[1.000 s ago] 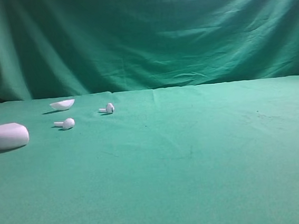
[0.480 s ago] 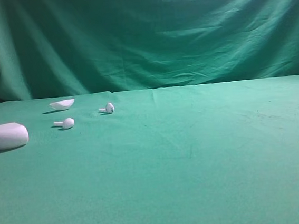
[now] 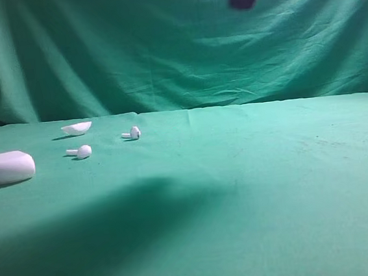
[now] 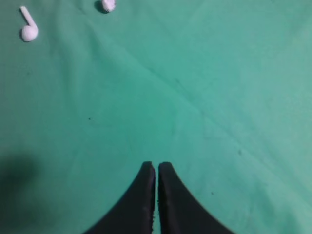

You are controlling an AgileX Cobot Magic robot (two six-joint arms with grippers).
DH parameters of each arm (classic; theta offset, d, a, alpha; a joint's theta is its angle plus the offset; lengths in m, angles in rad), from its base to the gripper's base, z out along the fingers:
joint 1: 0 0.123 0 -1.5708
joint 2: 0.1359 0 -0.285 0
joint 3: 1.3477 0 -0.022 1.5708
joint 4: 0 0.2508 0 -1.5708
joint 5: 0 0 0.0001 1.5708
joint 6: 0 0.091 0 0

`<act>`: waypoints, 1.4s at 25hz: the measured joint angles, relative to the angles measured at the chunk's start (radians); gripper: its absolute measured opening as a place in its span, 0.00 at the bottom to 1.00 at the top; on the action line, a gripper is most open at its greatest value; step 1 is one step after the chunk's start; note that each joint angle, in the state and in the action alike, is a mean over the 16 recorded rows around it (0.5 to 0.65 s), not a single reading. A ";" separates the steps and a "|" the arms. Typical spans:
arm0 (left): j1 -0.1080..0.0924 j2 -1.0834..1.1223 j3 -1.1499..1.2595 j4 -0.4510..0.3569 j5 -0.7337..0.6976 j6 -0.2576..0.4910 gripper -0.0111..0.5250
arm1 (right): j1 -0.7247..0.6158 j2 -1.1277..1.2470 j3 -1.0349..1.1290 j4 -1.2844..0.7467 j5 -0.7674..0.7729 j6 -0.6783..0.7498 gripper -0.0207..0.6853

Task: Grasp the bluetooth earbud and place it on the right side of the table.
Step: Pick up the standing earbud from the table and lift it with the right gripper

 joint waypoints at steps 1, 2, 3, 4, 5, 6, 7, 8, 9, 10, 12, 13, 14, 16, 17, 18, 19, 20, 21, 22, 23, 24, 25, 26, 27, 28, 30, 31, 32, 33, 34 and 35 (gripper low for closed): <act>0.000 0.000 0.000 0.000 0.000 0.000 0.02 | 0.018 0.060 -0.060 0.000 0.023 0.000 0.08; 0.000 0.000 0.000 0.000 0.000 0.000 0.02 | 0.035 0.118 -0.121 0.000 0.046 -0.001 0.10; 0.000 0.000 0.000 0.000 0.000 0.000 0.02 | 0.051 0.176 -0.183 0.001 0.068 -0.001 0.12; 0.000 0.000 0.000 0.000 0.000 0.000 0.02 | 0.065 0.232 -0.243 0.001 0.089 -0.001 0.15; 0.000 0.000 0.000 0.000 0.000 0.000 0.02 | 0.077 0.286 -0.303 0.001 0.109 -0.001 0.18; 0.000 0.000 0.000 0.000 0.000 0.000 0.02 | 0.088 0.338 -0.362 0.002 0.127 -0.001 0.22; 0.000 0.000 0.000 0.000 0.000 0.000 0.02 | 0.098 0.388 -0.418 0.002 0.143 -0.001 0.25; 0.000 0.000 0.000 0.000 0.000 0.000 0.02 | 0.106 0.435 -0.472 0.003 0.157 0.000 0.29; 0.000 0.000 0.000 0.000 0.000 0.000 0.02 | 0.113 0.480 -0.523 0.004 0.168 0.001 0.33; 0.000 0.000 0.000 0.000 0.000 0.000 0.02 | 0.119 0.521 -0.570 0.004 0.177 0.002 0.36; 0.000 0.000 0.000 0.000 0.000 0.000 0.02 | 0.129 0.595 -0.652 0.006 0.188 0.006 0.44; 0.000 0.000 0.000 0.000 0.000 0.000 0.02 | 0.132 0.627 -0.688 0.006 0.189 0.008 0.47; 0.000 0.000 0.000 0.000 0.000 0.000 0.02 | 0.134 0.657 -0.718 0.007 0.188 0.010 0.51; 0.000 0.000 0.000 0.000 0.000 0.000 0.02 | 0.137 0.705 -0.766 0.009 0.179 0.015 0.56; 0.000 0.000 0.000 0.000 0.000 0.000 0.02 | 0.138 0.724 -0.785 0.009 0.172 0.018 0.59; 0.000 0.000 0.000 0.000 0.000 0.000 0.02 | 0.138 0.741 -0.800 0.010 0.163 0.020 0.60; 0.000 0.000 0.000 0.000 0.000 0.000 0.02 | 0.138 0.755 -0.811 0.010 0.154 0.022 0.62; 0.000 0.000 0.000 0.000 0.000 0.000 0.02 | 0.138 0.766 -0.820 0.011 0.144 0.025 0.63; 0.000 0.000 0.000 0.000 0.000 0.000 0.02 | 0.138 0.777 -0.826 0.012 0.133 0.027 0.64; 0.000 0.000 0.000 0.000 0.000 0.000 0.02 | 0.138 0.785 -0.830 0.012 0.123 0.030 0.64; 0.000 0.000 0.000 0.000 0.000 0.000 0.02 | 0.138 0.792 -0.832 0.012 0.113 0.032 0.64; 0.000 0.000 0.000 0.000 0.000 0.000 0.02 | 0.139 0.799 -0.833 0.013 0.103 0.034 0.64; 0.000 0.000 0.000 0.000 0.000 0.000 0.02 | 0.139 0.804 -0.834 0.013 0.094 0.034 0.65; 0.000 0.000 0.000 0.000 0.000 0.000 0.02 | 0.139 0.810 -0.834 0.013 0.086 0.035 0.65; 0.000 0.000 0.000 0.000 0.000 0.000 0.02 | 0.140 0.814 -0.835 0.014 0.078 0.035 0.65; 0.000 0.000 0.000 0.000 0.000 0.000 0.02 | 0.141 0.818 -0.835 0.014 0.072 0.035 0.65; 0.000 0.000 0.000 0.000 0.000 0.000 0.02 | 0.144 0.825 -0.836 0.014 0.062 0.033 0.65; 0.000 0.000 0.000 0.000 0.000 0.000 0.02 | 0.146 0.828 -0.837 0.014 0.059 0.032 0.65; 0.000 0.000 0.000 0.000 0.000 0.000 0.02 | 0.147 0.831 -0.837 0.014 0.056 0.031 0.64; 0.000 0.000 0.000 0.000 0.000 0.000 0.02 | 0.149 0.834 -0.838 0.014 0.054 0.030 0.63; 0.000 0.000 0.000 0.000 0.000 0.000 0.02 | 0.150 0.837 -0.838 0.015 0.053 0.028 0.62; 0.000 0.000 0.000 0.000 0.000 0.000 0.02 | 0.152 0.841 -0.839 0.015 0.052 0.027 0.60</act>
